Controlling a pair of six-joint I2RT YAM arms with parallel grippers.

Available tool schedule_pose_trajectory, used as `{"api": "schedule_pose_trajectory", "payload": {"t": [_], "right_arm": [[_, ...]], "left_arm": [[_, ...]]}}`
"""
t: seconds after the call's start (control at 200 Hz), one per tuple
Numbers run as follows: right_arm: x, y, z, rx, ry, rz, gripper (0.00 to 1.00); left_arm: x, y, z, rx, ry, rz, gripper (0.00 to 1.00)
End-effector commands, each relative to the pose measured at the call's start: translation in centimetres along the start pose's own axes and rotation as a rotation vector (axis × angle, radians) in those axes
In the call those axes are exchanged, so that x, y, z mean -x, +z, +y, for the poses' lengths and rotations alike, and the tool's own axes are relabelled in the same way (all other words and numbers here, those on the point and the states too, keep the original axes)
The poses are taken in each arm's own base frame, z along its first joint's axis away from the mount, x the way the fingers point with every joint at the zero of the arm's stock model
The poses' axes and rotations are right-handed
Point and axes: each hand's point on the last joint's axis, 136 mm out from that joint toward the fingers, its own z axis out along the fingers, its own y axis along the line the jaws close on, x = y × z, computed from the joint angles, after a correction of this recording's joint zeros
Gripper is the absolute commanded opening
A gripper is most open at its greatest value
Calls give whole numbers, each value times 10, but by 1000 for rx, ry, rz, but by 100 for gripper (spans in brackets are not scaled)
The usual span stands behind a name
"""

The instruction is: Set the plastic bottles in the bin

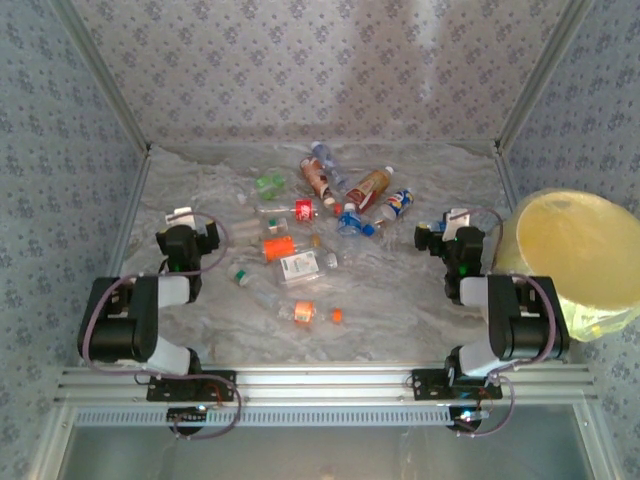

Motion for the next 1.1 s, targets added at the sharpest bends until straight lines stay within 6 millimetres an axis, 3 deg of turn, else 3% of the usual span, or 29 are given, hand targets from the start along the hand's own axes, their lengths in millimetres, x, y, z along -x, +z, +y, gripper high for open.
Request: {"api": "schedule_pose_trajectory", "payload": {"t": [0.0,0.075,0.2,0.305,0.455,0.545,0.61,0.695,0.705,0.814,0.964,1.094], "right_arm": [[27,-9,15,16,-93,-4,100],[47,-12,28,13,-122,-13,100],[74,-12,46,42,26,53,100],[79,-6,63,50,197,181,100],[62,2,71,-27,471,346,100],[38,-1,62,-176,639,495,100],[33,0,58,-226,680,565,100],[27,-5,44,-387,778,588,100],[36,-3,44,-384,798,570,100],[30,-12,40,-475,872,629,100],[28,-15,31,-570,1007,580,100],[10,-14,24,-635,1121,579,100]], "left_arm": [[19,-12,3,9,-13,-18,98],[29,-20,7,38,-32,-13,98],[44,-33,11,70,-141,24,98],[44,-44,10,82,-270,95,98],[26,-58,5,87,-431,242,98],[16,-65,0,78,-462,331,98],[13,-68,-5,54,-478,373,98],[13,-70,-14,1,-484,396,98],[13,-70,-15,-6,-484,398,98],[15,-70,-25,-62,-494,405,98],[16,-69,-29,-77,-520,439,98],[13,-69,-27,-61,-540,472,98]]}}
